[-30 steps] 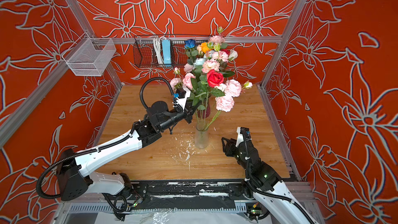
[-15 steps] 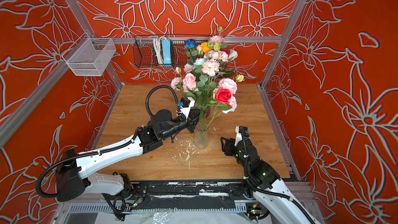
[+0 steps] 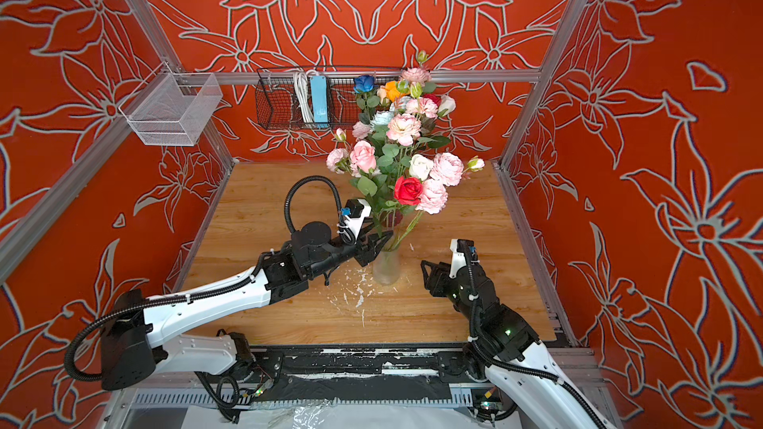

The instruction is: Arrange the flowers into the vase

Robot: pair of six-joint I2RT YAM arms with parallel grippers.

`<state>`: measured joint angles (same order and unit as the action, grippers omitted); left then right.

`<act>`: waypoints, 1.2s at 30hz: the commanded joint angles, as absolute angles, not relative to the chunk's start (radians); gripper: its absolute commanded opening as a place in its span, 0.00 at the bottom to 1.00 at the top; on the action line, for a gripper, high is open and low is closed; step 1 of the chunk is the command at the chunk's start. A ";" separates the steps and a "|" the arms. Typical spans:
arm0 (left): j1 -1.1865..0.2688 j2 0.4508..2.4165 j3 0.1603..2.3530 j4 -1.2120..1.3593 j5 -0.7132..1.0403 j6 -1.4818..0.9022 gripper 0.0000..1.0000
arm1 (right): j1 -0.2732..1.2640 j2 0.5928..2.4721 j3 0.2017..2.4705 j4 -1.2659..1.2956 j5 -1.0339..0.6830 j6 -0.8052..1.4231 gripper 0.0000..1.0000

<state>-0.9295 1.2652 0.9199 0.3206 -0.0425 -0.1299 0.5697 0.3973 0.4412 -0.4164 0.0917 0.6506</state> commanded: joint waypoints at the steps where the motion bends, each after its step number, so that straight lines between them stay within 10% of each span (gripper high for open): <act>1: -0.933 1.182 0.943 0.262 -0.043 -0.119 0.65 | 0.565 0.409 0.473 -0.417 0.078 0.632 0.61; 10: -0.934 0.997 0.940 -0.026 -0.019 -0.170 0.67 | 0.565 0.435 0.489 -0.432 0.061 0.618 0.62; 19: -0.934 0.649 0.543 -0.113 -0.361 -0.549 0.65 | 0.565 0.606 0.369 -0.290 -0.165 0.677 0.62; 36: -0.880 0.678 0.331 -0.112 -0.392 -0.782 0.72 | 0.564 1.042 0.347 0.033 -0.124 0.660 0.61</act>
<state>-0.9005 0.6956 0.3271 -0.1253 -0.4015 -0.7532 0.5697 0.9844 0.3447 -0.0681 -0.1547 0.6514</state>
